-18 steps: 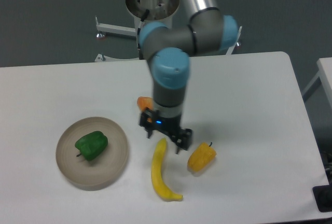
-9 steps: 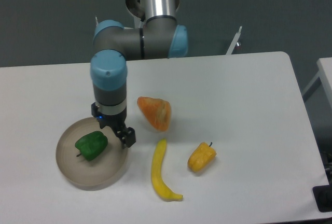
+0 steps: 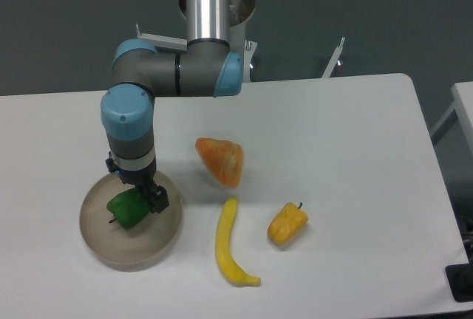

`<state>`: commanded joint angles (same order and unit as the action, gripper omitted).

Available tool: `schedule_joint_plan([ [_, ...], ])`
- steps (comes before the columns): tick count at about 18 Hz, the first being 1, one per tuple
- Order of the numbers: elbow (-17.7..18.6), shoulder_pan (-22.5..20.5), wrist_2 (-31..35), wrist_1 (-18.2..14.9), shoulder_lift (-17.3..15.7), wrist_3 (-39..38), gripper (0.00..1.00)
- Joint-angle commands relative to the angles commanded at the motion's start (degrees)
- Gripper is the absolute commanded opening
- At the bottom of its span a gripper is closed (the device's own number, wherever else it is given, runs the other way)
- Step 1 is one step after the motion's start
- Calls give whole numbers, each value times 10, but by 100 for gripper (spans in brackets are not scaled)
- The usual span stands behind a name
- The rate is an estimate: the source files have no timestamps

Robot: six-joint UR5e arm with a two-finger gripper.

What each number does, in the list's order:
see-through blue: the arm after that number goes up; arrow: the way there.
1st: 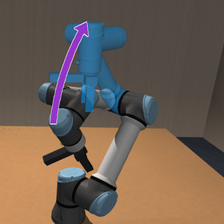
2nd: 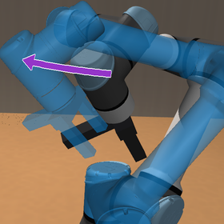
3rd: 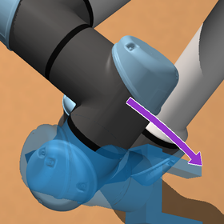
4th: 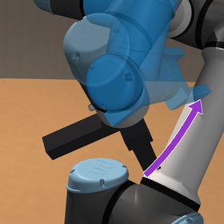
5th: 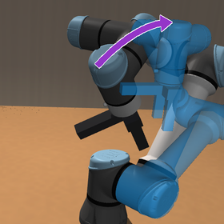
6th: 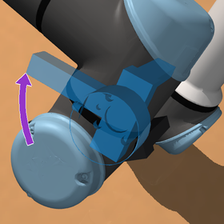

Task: Pick up the green pepper from the plate
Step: 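Lower the gripper onto the green pepper and close it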

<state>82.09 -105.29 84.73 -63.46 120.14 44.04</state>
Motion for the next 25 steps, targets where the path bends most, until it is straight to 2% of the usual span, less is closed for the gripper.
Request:
schedule_joint_plan([
  [3, 4, 7, 0, 19, 10, -12, 100],
  [14, 4, 12, 1, 31, 25, -17, 99],
  [16, 4, 12, 0, 33, 26, -17, 73],
  [19, 4, 12, -1, 34, 25, -17, 54],
  [20, 4, 12, -1, 34, 25, -17, 51],
  [25, -4, 12, -2, 33, 18, -16, 51],
])
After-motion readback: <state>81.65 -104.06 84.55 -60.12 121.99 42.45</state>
